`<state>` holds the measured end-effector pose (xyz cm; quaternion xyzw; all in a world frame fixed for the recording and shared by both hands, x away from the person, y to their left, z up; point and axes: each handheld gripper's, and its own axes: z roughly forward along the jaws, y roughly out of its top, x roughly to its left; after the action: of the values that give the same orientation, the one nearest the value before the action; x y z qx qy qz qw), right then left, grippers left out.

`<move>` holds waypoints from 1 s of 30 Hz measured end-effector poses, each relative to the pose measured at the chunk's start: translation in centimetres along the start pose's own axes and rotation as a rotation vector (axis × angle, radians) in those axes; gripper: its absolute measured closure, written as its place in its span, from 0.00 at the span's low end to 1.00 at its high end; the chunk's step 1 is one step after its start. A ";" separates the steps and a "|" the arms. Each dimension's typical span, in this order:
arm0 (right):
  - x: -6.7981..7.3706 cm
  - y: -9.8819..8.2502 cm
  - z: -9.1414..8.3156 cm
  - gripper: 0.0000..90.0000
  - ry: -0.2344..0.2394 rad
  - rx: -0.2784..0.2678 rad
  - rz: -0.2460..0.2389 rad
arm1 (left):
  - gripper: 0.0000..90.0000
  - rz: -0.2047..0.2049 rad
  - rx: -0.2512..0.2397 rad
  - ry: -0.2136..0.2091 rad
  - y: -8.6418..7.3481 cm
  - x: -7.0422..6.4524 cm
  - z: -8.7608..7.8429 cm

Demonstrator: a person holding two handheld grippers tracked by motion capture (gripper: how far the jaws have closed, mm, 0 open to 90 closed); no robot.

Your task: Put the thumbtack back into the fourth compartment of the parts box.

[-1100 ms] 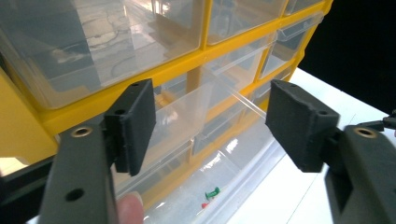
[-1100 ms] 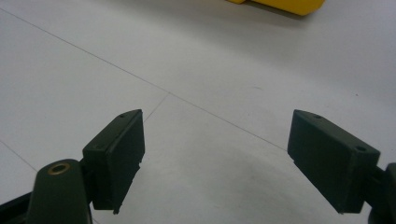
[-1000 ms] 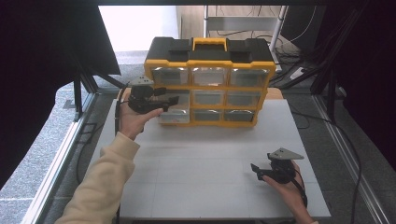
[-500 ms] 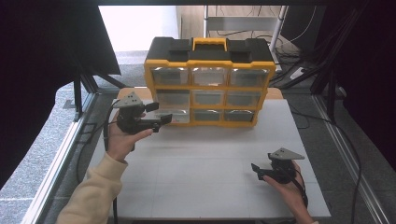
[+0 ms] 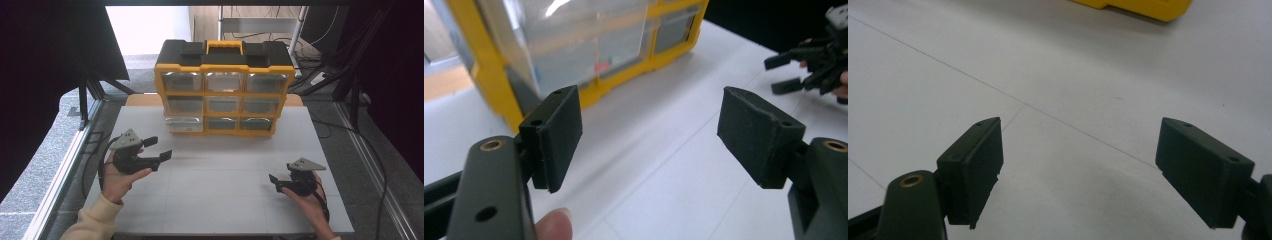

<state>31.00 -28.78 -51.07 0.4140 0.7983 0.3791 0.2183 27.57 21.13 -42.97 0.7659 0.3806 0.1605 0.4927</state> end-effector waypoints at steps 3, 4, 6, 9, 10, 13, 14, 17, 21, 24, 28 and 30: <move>0.0 0.0 0.0 0.21 0.002 -0.005 0.000 | 0.28 -0.008 0.008 0.007 -1.2 -0.1 -0.1; 0.0 0.0 -0.1 0.21 0.006 -0.008 -0.002 | 0.28 -0.012 0.010 0.008 -1.6 0.0 -0.1; 0.0 0.0 -0.1 0.21 0.007 -0.009 -0.003 | 0.28 -0.027 0.013 0.008 -2.4 -0.1 0.0; 0.0 0.0 -0.1 0.21 0.007 -0.011 -0.001 | 0.28 -0.038 0.028 0.015 -3.7 0.0 0.2; 0.1 0.0 -0.1 0.21 0.008 -0.012 0.000 | 0.28 -0.040 0.035 0.018 -4.1 0.0 0.3; 0.1 0.0 -0.1 0.21 0.013 -0.013 -0.006 | 0.28 -0.055 0.049 0.032 -5.2 0.4 0.6; 0.1 0.0 -0.1 0.21 0.014 -0.013 -0.008 | 0.28 -0.061 0.053 0.035 -5.5 0.5 0.7; 0.2 0.0 -0.2 0.21 0.020 -0.021 -0.013 | 0.28 -0.068 0.060 0.048 -6.2 0.9 1.0; 0.1 0.0 -0.3 0.21 0.016 -0.024 -0.012 | 0.28 -0.079 0.070 0.065 -6.7 1.4 1.4; 0.2 -0.1 -0.3 0.21 0.021 -0.025 -0.012 | 0.28 -0.082 0.071 0.075 -6.8 1.6 1.6; 0.2 -0.1 -0.5 0.21 0.022 -0.031 -0.015 | 0.28 -0.088 0.072 0.083 -6.9 1.7 1.8; 0.2 -0.1 -0.5 0.21 0.024 -0.035 -0.015 | 0.28 -0.088 0.074 0.082 -7.0 1.7 2.0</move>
<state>30.53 -28.85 -50.82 0.3994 0.7974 0.3962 0.2185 26.94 22.69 -50.23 0.7590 0.4395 0.1556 0.4545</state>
